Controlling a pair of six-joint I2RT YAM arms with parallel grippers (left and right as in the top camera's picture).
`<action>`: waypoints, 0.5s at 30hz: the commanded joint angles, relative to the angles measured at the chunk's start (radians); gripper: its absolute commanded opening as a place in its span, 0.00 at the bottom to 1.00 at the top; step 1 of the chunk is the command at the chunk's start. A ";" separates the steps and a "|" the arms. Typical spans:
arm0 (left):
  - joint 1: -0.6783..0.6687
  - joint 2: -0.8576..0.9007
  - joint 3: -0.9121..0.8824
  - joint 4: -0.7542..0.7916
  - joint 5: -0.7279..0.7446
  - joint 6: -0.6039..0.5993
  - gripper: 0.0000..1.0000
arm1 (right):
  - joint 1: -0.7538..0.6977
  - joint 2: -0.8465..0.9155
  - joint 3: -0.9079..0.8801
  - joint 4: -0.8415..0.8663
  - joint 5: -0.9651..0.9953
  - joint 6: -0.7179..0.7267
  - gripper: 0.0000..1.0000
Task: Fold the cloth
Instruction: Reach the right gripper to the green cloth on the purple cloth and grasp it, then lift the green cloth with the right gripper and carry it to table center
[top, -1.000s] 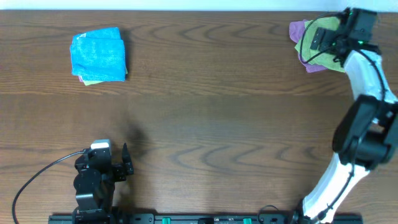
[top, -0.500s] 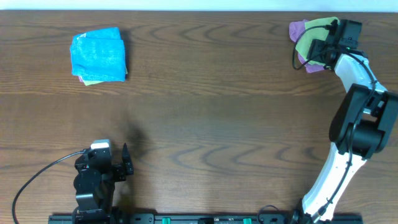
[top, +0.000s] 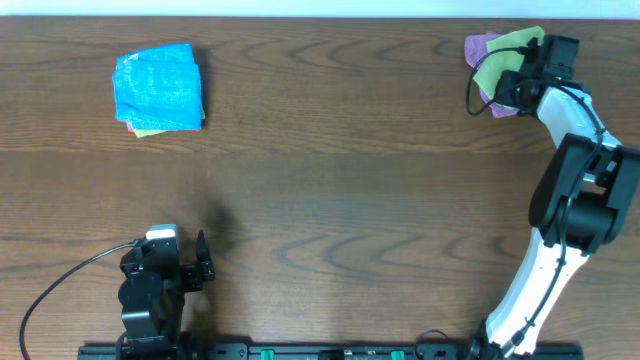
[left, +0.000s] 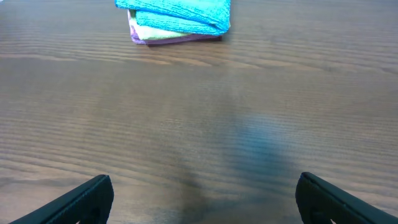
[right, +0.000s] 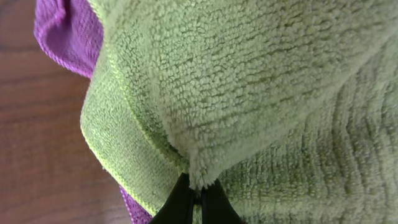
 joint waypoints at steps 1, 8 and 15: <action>0.001 -0.006 -0.013 0.004 -0.007 -0.011 0.95 | -0.002 -0.071 0.018 -0.024 -0.008 -0.002 0.01; 0.001 -0.006 -0.013 0.004 -0.007 -0.011 0.95 | 0.047 -0.303 0.018 -0.186 -0.028 -0.046 0.01; 0.001 -0.006 -0.013 0.004 -0.007 -0.011 0.95 | 0.177 -0.500 0.018 -0.414 -0.034 -0.108 0.01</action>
